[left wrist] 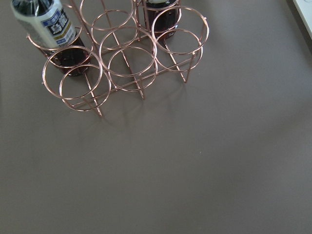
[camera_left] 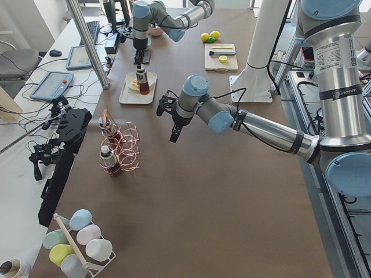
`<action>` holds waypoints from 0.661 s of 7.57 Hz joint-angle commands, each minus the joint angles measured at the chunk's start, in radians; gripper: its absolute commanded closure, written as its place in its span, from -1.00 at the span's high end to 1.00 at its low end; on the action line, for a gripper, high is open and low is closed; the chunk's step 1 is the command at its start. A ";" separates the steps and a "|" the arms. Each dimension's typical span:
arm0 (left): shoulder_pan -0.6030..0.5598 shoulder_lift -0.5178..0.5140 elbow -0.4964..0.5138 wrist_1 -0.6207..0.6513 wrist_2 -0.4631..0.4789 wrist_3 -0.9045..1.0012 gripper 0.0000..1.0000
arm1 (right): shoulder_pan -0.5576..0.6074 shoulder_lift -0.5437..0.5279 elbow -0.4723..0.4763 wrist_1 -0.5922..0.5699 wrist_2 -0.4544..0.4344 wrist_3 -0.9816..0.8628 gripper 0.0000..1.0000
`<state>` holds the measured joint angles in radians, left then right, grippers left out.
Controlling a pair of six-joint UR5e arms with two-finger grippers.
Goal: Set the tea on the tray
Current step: 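Carry the bottle with the right gripper and lower it onto the white tray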
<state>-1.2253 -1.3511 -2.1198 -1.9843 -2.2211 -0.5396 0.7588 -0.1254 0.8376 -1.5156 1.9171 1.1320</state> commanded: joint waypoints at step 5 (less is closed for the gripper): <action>-0.020 0.010 0.006 -0.011 -0.014 0.001 0.94 | 0.027 0.067 -0.275 0.216 0.016 0.009 -1.00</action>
<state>-1.2452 -1.3393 -2.1145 -1.9957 -2.2349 -0.5384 0.7853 -0.0596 0.5720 -1.3076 1.9334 1.1401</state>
